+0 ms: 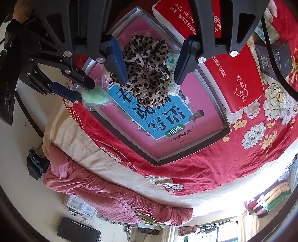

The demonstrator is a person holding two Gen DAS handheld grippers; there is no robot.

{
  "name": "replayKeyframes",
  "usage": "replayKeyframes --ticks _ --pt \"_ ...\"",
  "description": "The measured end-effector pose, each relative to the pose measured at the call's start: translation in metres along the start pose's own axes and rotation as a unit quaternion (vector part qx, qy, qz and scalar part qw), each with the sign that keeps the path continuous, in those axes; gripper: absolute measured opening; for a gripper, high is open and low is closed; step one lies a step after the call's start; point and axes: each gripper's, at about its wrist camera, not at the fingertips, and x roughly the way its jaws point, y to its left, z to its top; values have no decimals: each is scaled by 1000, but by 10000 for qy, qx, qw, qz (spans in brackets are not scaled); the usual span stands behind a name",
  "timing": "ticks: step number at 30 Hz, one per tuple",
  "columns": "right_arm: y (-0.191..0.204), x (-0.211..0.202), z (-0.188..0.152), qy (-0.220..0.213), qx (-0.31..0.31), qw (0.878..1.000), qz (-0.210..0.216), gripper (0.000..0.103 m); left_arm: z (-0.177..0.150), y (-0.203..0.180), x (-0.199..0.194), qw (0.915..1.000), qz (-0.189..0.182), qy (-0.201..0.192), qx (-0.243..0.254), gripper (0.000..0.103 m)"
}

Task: Organize soft objects
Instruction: 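Open the right tool dropping the snack bag while the left tool lowers the scrunchie into the tray, then move both tools back over the remaining plush toys and box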

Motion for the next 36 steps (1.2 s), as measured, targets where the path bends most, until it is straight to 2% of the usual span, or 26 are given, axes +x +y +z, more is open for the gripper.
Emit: replayKeyframes --ticks 3,13,15,21,24,27,36 --pt "2 -2 2 -7 -5 10000 -94 61 -1 -1 -6 9999 86 -44 60 59" --pt "18 -23 11 -349 -114 9986 -392 75 -8 8 -31 9996 225 -188 -32 68" --pt "25 -27 12 -391 -240 9976 -512 76 -10 10 -39 9994 245 -248 -49 70" --pt "36 -33 12 -404 -161 9981 -436 77 -18 16 -57 9987 303 -395 -129 77" --pt "45 -39 12 -471 -376 9957 -697 77 -22 21 -64 9983 331 -447 -177 77" --pt "43 -43 13 -472 -168 9977 -456 77 -26 26 -70 9979 338 -484 -254 77" --pt "57 -60 14 -590 -382 9959 -572 77 -40 41 -93 9960 448 -643 -426 78"
